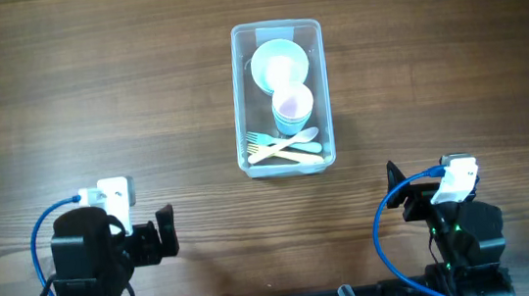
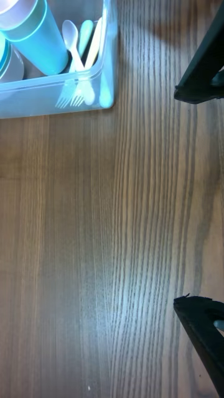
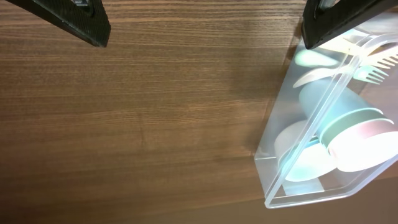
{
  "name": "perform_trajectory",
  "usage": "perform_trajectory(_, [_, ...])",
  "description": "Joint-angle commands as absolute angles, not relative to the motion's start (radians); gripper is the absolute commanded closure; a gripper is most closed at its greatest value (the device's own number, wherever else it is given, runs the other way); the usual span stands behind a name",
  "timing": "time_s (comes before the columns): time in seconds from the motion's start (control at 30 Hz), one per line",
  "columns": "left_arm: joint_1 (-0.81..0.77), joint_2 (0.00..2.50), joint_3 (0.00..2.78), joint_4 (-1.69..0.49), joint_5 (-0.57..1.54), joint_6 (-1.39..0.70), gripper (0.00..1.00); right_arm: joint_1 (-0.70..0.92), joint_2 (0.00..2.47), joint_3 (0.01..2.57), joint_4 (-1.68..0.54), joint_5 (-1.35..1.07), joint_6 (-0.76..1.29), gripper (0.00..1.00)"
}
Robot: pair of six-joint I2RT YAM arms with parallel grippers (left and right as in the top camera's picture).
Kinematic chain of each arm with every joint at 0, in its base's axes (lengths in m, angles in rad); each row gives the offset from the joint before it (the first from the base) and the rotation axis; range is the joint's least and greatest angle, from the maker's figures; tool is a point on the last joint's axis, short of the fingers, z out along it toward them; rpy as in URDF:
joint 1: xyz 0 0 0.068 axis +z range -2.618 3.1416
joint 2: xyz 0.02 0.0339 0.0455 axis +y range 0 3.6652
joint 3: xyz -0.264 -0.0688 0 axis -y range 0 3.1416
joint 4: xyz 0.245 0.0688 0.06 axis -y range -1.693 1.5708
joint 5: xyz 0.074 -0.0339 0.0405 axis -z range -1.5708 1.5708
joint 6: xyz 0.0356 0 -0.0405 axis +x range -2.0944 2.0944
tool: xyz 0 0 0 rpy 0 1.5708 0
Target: Pack container
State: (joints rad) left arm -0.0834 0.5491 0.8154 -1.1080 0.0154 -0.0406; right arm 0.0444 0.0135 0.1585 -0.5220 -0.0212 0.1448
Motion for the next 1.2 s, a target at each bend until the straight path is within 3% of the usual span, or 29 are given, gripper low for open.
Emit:
perform_trajectory(0.0, [-0.077,0.5,0.783,-0.953,0.0,-0.007,0.0,0.045,0.005,0.153,-0.52,-0.008,0.134,0.0])
perform_trajectory(0.1, [-0.055,0.331,0.516,-0.645,0.105,-0.007,0.0,0.045,0.005,0.153,-0.52,-0.008,0.133,0.0])
perform_trajectory(0.2, [-0.044,0.204,0.365,-0.589,0.152,-0.007,0.0,0.044,0.005,0.153,-0.52,-0.008,0.133,0.0])
perform_trajectory(0.6, [-0.043,0.019,0.207,-0.59,0.164,-0.007,0.0,0.045,0.005,0.153,-0.52,-0.008,0.134,0.0])
perform_trajectory(0.8, [-0.044,0.006,0.165,-0.699,0.163,-0.007,0.0,0.044,0.005,0.153,-0.52,-0.008,0.133,0.0])
perform_trajectory(1.17, [-0.044,0.007,0.165,-0.7,0.164,-0.007,0.0,0.044,0.005,0.153,-0.52,-0.008,0.134,0.0])
